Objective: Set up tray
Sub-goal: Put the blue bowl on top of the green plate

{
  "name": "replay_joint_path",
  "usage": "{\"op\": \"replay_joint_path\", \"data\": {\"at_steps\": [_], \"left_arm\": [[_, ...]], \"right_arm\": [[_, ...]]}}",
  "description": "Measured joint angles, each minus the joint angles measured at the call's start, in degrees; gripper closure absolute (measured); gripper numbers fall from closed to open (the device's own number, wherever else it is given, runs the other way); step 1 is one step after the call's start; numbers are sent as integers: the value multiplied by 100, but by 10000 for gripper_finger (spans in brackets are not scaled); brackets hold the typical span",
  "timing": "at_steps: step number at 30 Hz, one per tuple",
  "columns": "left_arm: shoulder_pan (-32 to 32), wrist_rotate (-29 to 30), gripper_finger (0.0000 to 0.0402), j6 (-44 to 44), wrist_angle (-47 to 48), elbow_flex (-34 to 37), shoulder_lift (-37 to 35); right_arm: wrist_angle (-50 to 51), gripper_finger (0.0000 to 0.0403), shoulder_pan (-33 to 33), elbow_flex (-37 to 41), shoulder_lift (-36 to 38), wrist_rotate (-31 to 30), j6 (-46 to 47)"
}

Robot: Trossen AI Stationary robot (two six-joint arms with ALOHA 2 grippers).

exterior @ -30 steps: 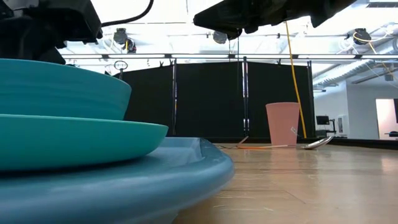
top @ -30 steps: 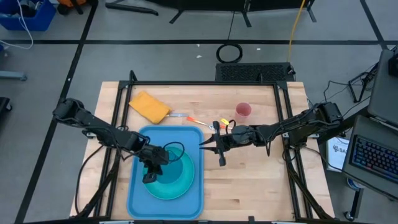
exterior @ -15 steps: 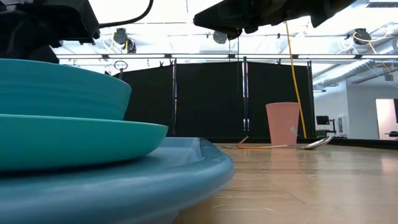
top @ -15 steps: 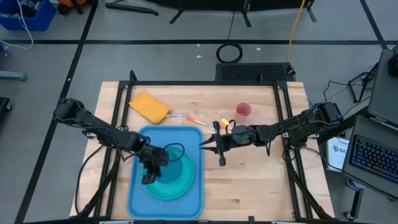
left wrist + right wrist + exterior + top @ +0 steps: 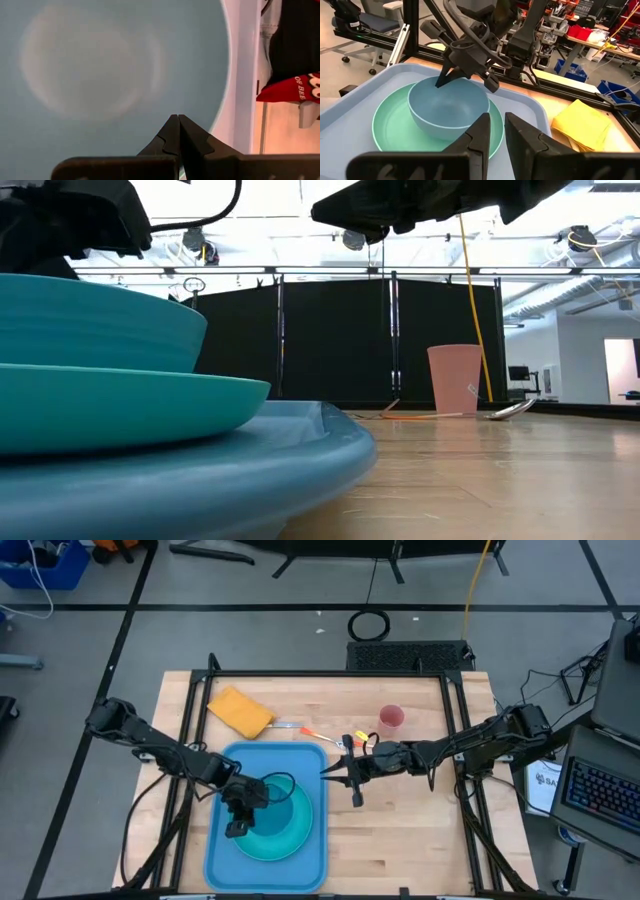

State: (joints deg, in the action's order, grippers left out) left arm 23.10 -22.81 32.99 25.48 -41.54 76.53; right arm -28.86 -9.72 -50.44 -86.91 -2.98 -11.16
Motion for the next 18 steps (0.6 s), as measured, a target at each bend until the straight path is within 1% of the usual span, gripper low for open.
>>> {"op": "replay_joint_path", "data": {"at_steps": [6, 14, 16, 18], "left_arm": [[45, -136, 400, -3, -4, 0, 0], [69, -134, 400, 11, -24, 0, 0], [73, -51, 399, 9, -25, 0, 0], [53, 152, 398, 4, -25, 0, 0]], "right_arm": [[5, 355, 0, 1, 0, 0, 0], [11, 355, 0, 1, 0, -2, 0], [29, 355, 0, 1, 0, -2, 0], [46, 355, 0, 1, -1, -4, 0]]}}
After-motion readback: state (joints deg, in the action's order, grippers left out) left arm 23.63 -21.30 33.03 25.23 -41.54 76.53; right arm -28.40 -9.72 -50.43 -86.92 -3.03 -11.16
